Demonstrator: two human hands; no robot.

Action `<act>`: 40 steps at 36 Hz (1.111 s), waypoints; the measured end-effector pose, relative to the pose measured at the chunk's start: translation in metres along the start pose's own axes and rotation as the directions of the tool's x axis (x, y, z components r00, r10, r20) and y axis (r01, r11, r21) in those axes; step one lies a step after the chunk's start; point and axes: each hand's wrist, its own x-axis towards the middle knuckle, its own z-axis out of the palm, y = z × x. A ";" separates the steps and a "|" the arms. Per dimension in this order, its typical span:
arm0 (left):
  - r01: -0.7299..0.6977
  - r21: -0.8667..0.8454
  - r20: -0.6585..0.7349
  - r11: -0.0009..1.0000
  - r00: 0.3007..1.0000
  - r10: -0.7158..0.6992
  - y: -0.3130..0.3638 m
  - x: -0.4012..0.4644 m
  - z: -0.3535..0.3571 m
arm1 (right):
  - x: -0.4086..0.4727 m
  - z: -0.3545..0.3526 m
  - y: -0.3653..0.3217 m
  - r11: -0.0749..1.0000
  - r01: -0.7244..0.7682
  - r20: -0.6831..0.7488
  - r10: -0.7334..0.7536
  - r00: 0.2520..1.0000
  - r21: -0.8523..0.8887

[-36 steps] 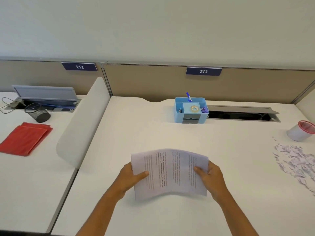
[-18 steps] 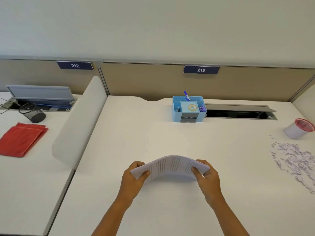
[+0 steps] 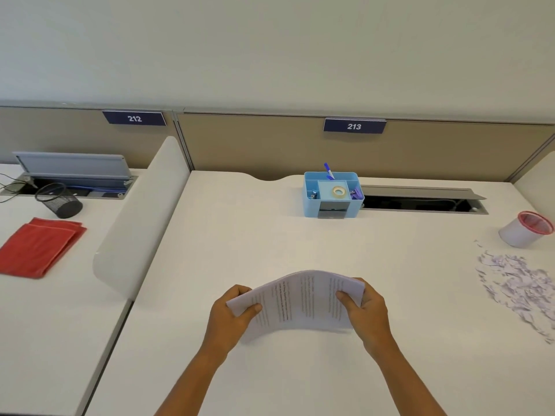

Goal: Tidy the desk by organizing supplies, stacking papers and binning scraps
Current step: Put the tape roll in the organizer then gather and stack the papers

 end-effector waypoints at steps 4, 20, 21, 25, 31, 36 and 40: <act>-0.066 0.115 0.137 0.991 0.989 0.050 0.002 0.003 -0.020 | 0.009 -0.010 -0.021 0.995 0.080 0.065 -0.077 0.995 -0.051; -0.188 0.327 0.545 0.926 0.838 -0.023 0.010 0.012 -0.020 | 0.032 -0.005 -0.101 0.889 0.316 0.452 -0.144 0.880 -0.331; -0.181 0.311 0.554 0.933 0.832 -0.023 0.011 0.011 -0.019 | 0.034 -0.004 -0.102 0.888 0.312 0.451 -0.139 0.881 -0.337; -0.103 0.225 0.542 0.969 0.839 -0.036 0.011 0.004 -0.014 | 0.043 0.003 -0.105 0.854 0.318 0.422 -0.130 0.897 -0.413; -0.001 0.186 0.527 0.983 0.844 -0.099 -0.001 -0.004 -0.016 | 0.051 0.021 -0.083 0.779 0.220 0.286 -0.054 0.957 -0.587; 0.104 0.111 0.483 0.988 0.864 -0.145 -0.016 -0.007 -0.020 | 0.022 0.029 -0.042 0.923 0.058 0.041 -0.046 0.998 -0.379; 0.154 0.035 0.420 0.988 0.895 -0.154 -0.020 -0.006 -0.023 | -0.004 0.042 -0.005 0.962 -0.165 0.059 0.182 0.982 -0.218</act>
